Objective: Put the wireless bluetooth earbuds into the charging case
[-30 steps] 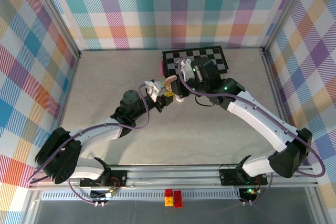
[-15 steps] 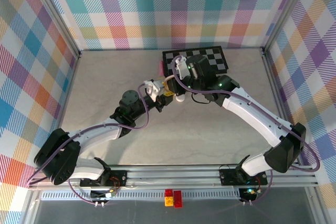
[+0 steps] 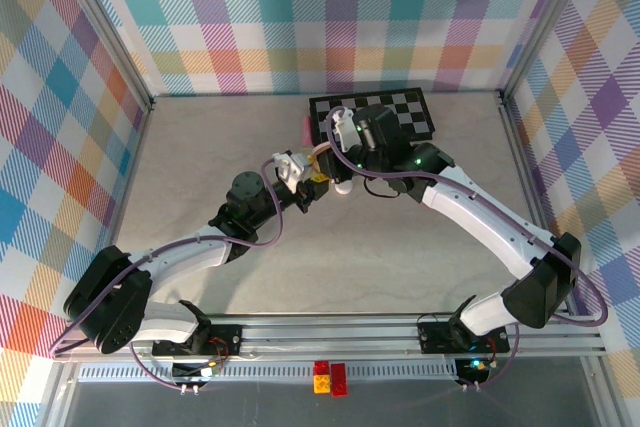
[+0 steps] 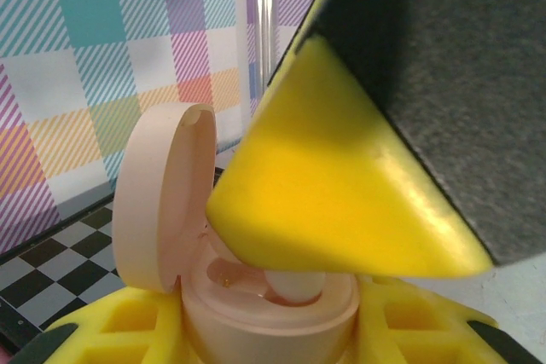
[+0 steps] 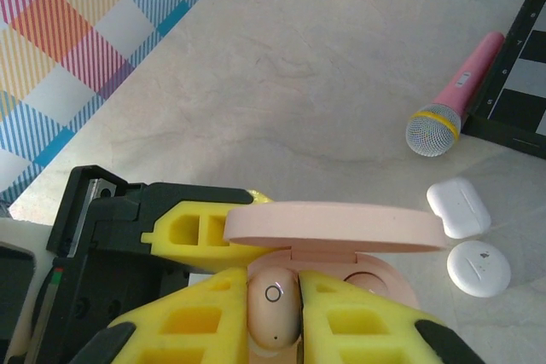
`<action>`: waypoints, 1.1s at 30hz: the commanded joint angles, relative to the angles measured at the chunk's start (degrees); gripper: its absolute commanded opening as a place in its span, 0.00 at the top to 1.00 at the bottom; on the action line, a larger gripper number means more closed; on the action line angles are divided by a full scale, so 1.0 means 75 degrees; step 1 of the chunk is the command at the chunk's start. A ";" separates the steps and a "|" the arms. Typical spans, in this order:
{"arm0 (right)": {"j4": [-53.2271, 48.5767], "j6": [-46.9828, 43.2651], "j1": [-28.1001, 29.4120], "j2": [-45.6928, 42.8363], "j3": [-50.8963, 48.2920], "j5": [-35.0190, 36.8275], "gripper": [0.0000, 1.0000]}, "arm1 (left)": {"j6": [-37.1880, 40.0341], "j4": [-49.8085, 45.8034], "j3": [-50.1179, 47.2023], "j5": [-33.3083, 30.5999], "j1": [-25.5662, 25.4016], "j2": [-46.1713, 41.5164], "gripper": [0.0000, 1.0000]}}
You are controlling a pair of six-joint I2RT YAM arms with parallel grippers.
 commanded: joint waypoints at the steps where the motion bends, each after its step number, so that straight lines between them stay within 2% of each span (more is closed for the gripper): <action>1: -0.0008 0.0082 0.0064 0.0016 0.0005 -0.0208 0.81 | -0.0116 0.0202 0.0321 -0.0106 -0.0058 -0.0103 0.67; 10: 0.0028 0.0082 0.0064 0.0115 -0.0051 -0.0053 0.77 | -0.0227 0.0349 0.0309 -0.0018 -0.0057 -0.0121 0.67; 12: 0.0026 0.0073 0.0064 0.0082 -0.0035 0.0042 0.69 | -0.0227 0.0319 0.0297 -0.0005 -0.0056 -0.0149 0.67; 21: 0.0183 0.0053 0.0065 -0.0781 -0.0335 0.0375 0.48 | -0.0167 0.0341 0.0194 0.0044 -0.0046 -0.0161 0.67; 27: 0.0299 0.0247 -0.0077 -0.1144 -0.0381 0.0567 0.44 | -0.0172 0.0391 0.0122 0.0213 -0.0040 -0.0182 0.67; 33: -0.0149 0.0741 -0.0609 -0.0648 0.0460 0.0682 0.40 | -0.0041 0.0304 0.0063 0.0417 -0.0042 -0.0319 0.67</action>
